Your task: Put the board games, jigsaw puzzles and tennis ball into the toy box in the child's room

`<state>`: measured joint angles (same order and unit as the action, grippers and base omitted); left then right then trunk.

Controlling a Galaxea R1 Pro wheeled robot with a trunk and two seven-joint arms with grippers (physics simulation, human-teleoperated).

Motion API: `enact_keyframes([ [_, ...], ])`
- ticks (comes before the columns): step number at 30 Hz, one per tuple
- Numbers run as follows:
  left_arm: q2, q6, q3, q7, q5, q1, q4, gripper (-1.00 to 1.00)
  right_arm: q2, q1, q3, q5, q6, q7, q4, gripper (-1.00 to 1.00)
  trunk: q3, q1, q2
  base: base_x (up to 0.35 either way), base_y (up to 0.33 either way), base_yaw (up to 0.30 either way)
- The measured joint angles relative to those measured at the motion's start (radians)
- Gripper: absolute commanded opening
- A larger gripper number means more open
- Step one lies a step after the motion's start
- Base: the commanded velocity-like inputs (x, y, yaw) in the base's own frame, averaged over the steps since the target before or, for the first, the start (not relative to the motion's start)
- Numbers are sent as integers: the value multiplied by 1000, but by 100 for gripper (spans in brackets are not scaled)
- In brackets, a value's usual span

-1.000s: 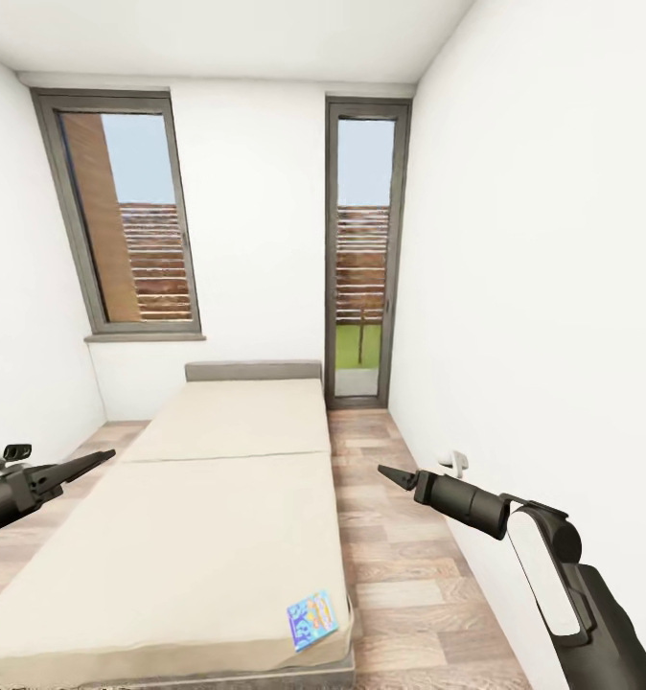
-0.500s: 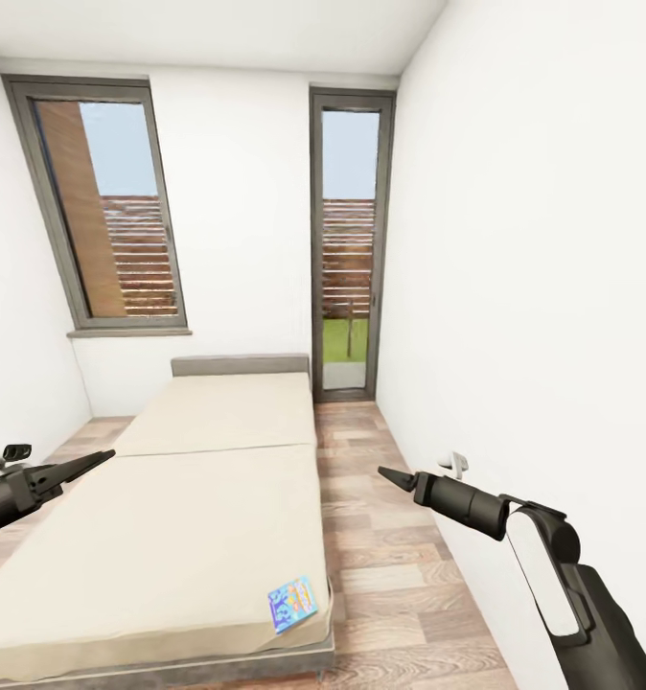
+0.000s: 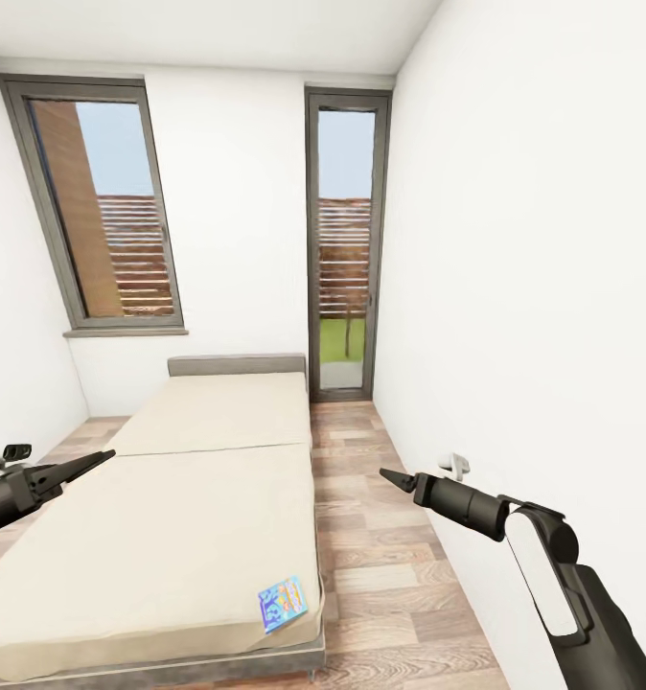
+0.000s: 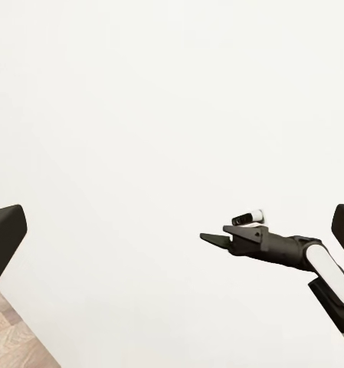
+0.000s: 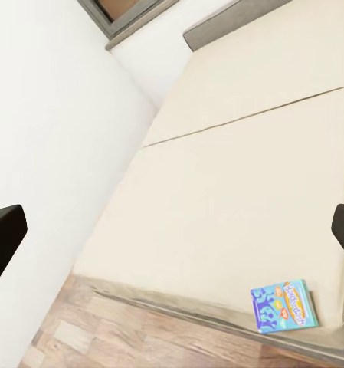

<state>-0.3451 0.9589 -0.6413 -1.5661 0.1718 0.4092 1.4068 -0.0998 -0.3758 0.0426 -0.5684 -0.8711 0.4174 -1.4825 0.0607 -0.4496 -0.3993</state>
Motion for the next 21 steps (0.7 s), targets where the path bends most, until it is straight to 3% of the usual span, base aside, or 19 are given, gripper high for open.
enact_keyframes([
  [16, 2, 11, 3, 0, -6, 1, -5, 100, 1, -1, -6, 11, -3, -3, -9, 100, 0, 0, 0, 0, 0, 0],
  [21, 6, 14, 12, 0, -14, 2, -50, 100, 2, -1, -7, 11, -3, -17, -7, 100, 0, 0, 0, 0, 0, 0],
])
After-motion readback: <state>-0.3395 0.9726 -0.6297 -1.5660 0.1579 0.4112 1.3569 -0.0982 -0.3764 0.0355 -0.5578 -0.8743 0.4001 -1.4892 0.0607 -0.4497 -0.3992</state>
